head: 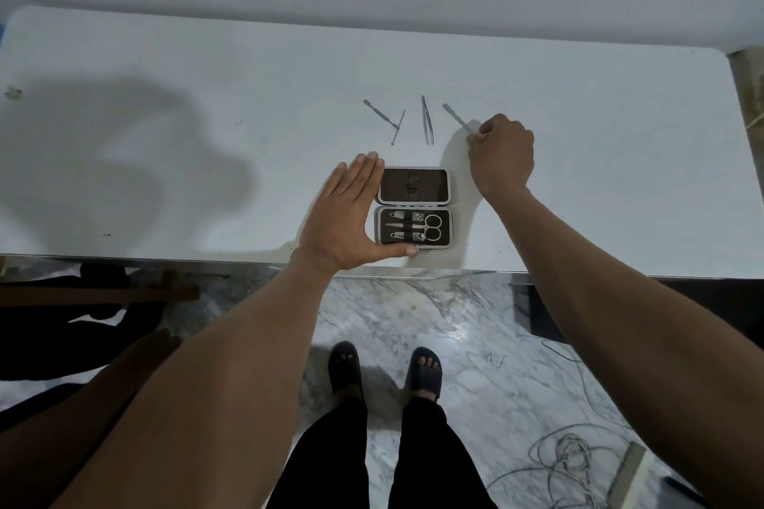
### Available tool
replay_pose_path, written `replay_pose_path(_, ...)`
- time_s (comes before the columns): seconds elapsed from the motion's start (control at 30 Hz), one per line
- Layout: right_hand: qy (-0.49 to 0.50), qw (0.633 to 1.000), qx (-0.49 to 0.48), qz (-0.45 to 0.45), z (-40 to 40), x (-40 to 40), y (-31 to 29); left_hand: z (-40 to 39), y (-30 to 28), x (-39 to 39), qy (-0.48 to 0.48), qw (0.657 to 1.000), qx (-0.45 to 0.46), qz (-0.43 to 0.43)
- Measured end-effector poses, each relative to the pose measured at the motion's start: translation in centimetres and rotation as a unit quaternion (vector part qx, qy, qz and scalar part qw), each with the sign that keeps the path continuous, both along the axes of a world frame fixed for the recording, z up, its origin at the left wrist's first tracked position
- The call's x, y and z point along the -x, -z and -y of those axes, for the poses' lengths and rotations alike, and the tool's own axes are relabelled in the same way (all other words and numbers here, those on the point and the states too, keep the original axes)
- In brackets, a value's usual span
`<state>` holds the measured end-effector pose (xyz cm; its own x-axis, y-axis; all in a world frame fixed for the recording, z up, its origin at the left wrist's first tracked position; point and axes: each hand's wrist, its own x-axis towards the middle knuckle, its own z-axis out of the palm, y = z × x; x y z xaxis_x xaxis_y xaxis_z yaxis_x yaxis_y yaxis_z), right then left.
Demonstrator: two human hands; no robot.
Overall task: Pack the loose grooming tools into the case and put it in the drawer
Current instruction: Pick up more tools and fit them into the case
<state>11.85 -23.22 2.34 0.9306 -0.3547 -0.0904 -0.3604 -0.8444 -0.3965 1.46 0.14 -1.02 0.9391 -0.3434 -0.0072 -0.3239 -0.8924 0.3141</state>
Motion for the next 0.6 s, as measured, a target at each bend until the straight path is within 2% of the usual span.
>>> replay_pose_path(0.07, 0.013, 1.0, -0.001, 0.004, -0.3, -0.1, 0.2, 0.0, 0.0, 0.0, -0.001, 1.0, 0.0, 0.001)
replay_pose_path(0.27, -0.007, 0.996, 0.081, -0.046, -1.6, 0.1, 0.1, 0.0, 0.1, 0.0, 0.0, 1.0, 0.0, 0.001)
replay_pose_path(0.4, -0.023, 0.996, 0.069, -0.056, -1.3, -0.1, 0.0, 0.0, 0.1, 0.0, 0.0, 1.0, 0.001, 0.004)
replay_pose_path(0.5, -0.021, 1.0, 0.008, -0.019, -0.6, -0.1, -0.3, 0.0, 0.2, -0.1, 0.002, 1.0, -0.003, 0.007)
replay_pose_path(0.6, 0.005, 0.991, -0.134, 0.025, 0.1, 0.2, -0.9, 0.0, 0.2, -0.1, 0.003, 1.0, -0.004, 0.001)
